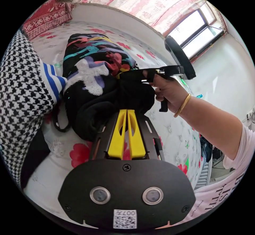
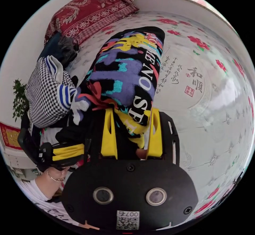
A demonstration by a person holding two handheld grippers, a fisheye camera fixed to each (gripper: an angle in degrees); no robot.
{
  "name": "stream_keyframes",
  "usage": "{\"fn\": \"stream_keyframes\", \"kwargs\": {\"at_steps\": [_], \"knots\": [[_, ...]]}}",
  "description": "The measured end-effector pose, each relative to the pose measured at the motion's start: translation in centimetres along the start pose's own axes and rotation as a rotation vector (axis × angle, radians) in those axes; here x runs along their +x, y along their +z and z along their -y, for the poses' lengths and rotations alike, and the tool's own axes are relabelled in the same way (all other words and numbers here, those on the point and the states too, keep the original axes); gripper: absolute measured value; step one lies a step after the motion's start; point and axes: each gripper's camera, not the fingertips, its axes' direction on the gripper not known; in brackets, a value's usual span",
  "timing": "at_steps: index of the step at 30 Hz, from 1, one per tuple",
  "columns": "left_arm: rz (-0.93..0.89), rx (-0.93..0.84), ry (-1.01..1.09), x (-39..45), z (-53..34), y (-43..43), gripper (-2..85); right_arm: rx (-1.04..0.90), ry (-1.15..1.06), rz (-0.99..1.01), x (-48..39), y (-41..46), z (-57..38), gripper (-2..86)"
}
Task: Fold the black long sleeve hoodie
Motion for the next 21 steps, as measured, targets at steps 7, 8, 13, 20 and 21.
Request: {"fn": "stream_keyframes", "kwargs": {"at_steps": [7, 8, 13, 20, 21], "knots": [[0.002, -0.091, 0.041, 3.2, -8.1, -0.3, -1.0, 0.236, -0.021, 0.086, 1.3, -1.0, -11.2, 13.8], [-0.026, -0.075, 0.028, 4.2, -10.2, -0.9, -1.0, 0.258, 0.015, 0.125, 2.0, -1.4, -13.4, 13.4], [-0.022, -0.117, -0.022, 9.0, -18.3, -2.5, -1.0, 0.169, 0.022, 0.114, 1.6, -2.6, -19.1, 11.9], [-0.014, -0.356, 0.094, 16.8, -25.8, -3.2, -1.0, -0.066, -0.130, 0.083, -2.7, -4.8, -31.5, 10.6], [-0.003, -0.373, 0.108, 17.4, -26.2, -3.2, -1.0, -0.104, -0.161, 0.052, -3.5, -5.4, -34.2, 10.4]]}}
